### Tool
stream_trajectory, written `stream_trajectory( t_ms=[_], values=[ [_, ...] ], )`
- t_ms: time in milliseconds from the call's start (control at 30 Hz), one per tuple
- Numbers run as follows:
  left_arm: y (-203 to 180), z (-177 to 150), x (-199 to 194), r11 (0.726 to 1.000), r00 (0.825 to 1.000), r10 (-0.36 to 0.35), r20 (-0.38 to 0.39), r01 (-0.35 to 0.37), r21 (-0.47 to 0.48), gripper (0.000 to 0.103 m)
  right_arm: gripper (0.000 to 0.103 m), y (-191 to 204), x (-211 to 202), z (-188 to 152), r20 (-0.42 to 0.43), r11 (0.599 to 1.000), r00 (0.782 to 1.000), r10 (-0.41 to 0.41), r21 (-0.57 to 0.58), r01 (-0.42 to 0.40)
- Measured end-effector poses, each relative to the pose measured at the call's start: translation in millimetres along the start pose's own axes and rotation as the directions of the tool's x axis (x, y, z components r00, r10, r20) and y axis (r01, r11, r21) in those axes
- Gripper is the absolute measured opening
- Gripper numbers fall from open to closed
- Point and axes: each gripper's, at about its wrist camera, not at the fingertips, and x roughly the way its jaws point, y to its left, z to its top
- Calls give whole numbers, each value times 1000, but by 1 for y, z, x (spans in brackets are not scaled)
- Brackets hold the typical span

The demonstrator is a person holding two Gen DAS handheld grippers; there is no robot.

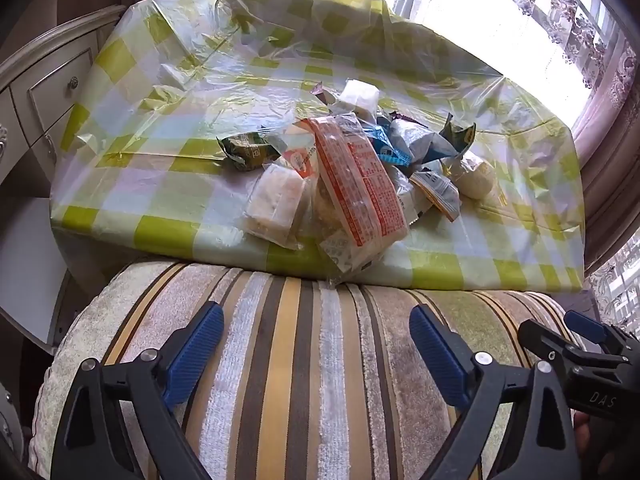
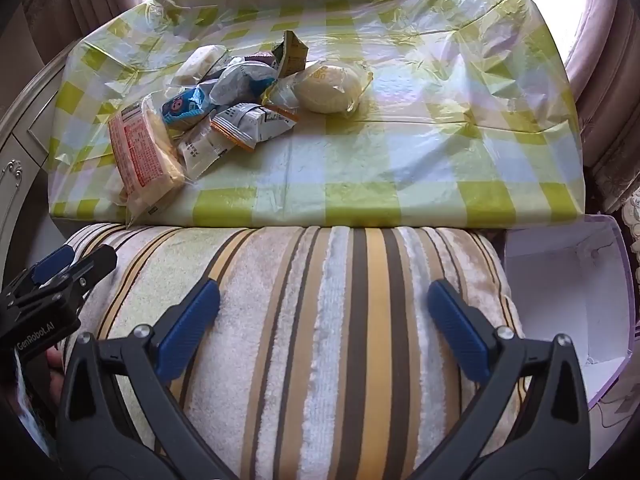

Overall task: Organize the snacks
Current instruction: 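Reach the right gripper toward the round cream bun in clear bag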

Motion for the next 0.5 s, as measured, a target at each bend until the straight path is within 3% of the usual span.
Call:
stream_trajectory(
  t_ms=[100,300,500],
  values=[
    [2,13,3,999,999,-43,11,43,-22,85,103,3,9,14,-15,1000,1000,22,-17,-22],
    [-12,44,13,998,997,-59,47,59,0,83,103,1,20,48,17,997,998,66,42,-66],
    [-23,65,43,999,999,-50,-16,50,-22,77,103,-9,28,88,117,999,993,4,48,-10]
  ],
)
